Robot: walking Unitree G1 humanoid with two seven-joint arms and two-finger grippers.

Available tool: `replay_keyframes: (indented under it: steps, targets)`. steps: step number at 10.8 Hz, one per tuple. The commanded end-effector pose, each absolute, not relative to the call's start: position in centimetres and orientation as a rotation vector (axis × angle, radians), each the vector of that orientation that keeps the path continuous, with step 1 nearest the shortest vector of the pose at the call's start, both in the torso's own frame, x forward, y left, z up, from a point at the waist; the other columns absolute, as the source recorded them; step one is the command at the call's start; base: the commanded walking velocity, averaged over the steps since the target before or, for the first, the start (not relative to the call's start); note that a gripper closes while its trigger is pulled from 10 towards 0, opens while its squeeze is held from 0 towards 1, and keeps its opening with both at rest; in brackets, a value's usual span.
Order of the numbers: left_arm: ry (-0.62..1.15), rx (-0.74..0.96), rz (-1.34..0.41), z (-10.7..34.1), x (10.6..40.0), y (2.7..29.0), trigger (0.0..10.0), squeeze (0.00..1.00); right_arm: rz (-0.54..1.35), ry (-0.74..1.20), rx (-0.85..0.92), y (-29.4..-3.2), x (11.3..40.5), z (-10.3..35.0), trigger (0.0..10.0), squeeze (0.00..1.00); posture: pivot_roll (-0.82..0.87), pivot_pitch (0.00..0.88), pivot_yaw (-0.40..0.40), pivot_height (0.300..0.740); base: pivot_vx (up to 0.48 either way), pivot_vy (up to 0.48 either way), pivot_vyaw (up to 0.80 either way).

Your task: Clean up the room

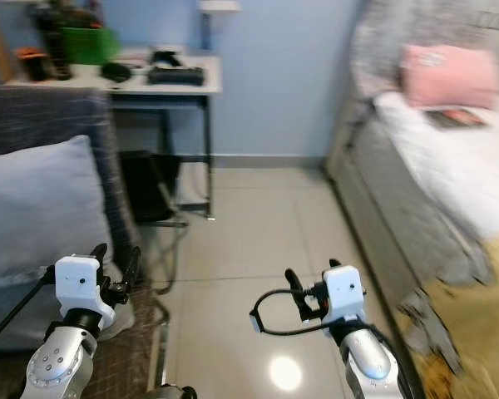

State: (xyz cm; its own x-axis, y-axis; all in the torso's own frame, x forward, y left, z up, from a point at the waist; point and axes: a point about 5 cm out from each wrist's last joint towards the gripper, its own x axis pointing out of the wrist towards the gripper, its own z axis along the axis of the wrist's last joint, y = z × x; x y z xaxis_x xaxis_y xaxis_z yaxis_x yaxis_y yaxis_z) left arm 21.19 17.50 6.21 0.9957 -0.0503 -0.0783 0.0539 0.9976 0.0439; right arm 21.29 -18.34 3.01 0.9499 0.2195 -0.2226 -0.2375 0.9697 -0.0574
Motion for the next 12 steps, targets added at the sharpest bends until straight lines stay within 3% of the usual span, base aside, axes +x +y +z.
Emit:
replay_keyframes:
  steps: [1, 11, 12]
  targets:
    - [0.076, 0.045, -0.067, 6.2, 21.3, 17.3, 10.0, 0.0, 0.214, 0.212, -0.093, -18.8, 21.5, 3.5, 10.0, 0.0, 0.0, 0.0, -0.007, 0.74, 0.0, 0.0, 0.0]
    - [0.076, 0.045, -0.067, 6.2, 21.3, 17.3, 10.0, 0.0, 0.214, 0.212, -0.093, -18.8, 21.5, 3.5, 10.0, 0.0, 0.0, 0.0, -0.007, 0.74, 0.0, 0.0, 0.0]
    - [0.074, 0.069, -0.068, 6.3, 22.7, 17.2, 10.0, 0.0, 0.229, 0.221, -0.069, -18.1, 22.4, 3.6, 10.0, 0.0, 0.01, 0.0, 0.002, 0.74, 0.0, 0.0, 0.0]
